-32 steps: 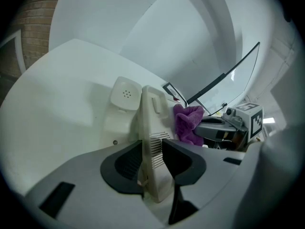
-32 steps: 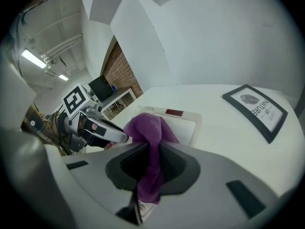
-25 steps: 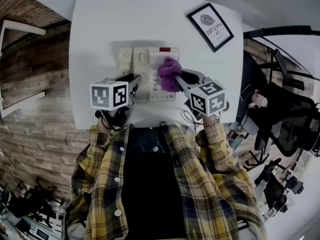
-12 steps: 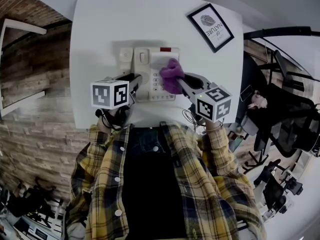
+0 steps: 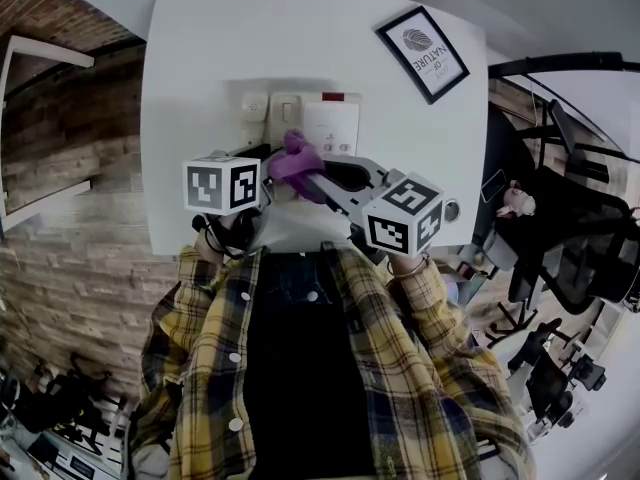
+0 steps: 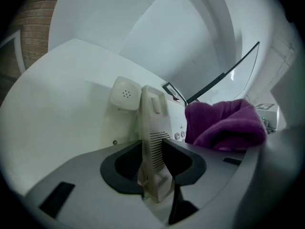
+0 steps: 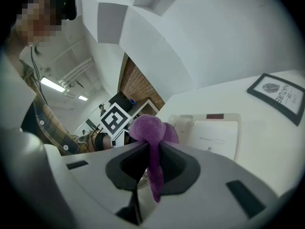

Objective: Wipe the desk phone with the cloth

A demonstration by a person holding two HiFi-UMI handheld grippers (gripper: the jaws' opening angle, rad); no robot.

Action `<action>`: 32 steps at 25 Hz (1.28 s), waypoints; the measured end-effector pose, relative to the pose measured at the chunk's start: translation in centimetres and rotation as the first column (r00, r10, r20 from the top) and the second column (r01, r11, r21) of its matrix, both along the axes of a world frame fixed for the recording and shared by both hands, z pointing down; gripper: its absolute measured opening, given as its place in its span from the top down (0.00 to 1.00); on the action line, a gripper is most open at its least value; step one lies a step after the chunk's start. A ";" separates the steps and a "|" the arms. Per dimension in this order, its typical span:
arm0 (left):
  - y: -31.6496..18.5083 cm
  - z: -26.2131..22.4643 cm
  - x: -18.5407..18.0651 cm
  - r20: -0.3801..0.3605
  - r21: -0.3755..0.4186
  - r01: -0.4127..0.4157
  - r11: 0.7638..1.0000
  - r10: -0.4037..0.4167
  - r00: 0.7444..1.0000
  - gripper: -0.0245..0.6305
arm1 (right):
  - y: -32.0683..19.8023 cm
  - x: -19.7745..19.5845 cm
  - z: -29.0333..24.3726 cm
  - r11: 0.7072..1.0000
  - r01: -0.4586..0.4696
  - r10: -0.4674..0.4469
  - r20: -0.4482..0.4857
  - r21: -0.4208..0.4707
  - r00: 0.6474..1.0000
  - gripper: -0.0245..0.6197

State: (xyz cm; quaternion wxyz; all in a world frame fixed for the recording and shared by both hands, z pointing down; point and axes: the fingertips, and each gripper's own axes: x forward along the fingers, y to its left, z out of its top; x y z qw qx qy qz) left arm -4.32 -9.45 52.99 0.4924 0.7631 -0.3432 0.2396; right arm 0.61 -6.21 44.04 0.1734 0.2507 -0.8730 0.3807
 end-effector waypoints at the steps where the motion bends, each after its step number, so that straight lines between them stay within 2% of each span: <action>1: 0.0 0.0 0.0 -0.001 0.000 0.000 1.000 0.000 1.000 0.75 | 0.4 -0.7 0.4 1.000 0.022 -0.022 0.002 -0.017 1.000 0.87; 4: 0.0 -0.1 0.1 -0.006 -0.002 -0.002 1.000 0.002 1.000 0.75 | 1.6 -2.2 2.4 0.995 0.067 -0.068 -0.017 -0.080 0.998 0.87; 10: 0.0 -0.1 0.0 -0.008 -0.005 -0.004 1.000 0.004 1.000 0.75 | 2.2 -2.7 6.4 0.982 0.080 -0.097 -0.096 -0.170 0.991 0.87; 22: 0.0 -0.2 0.0 0.002 0.006 -0.002 1.000 0.002 1.000 0.75 | 2.4 -2.0 7.4 0.979 0.045 -0.060 -0.072 -0.198 0.996 0.87; 32: 0.0 -0.2 0.0 -0.001 0.010 -0.001 1.000 0.001 1.000 0.75 | 2.0 2.0 7.8 0.977 -0.040 0.020 -0.093 -0.210 0.995 0.87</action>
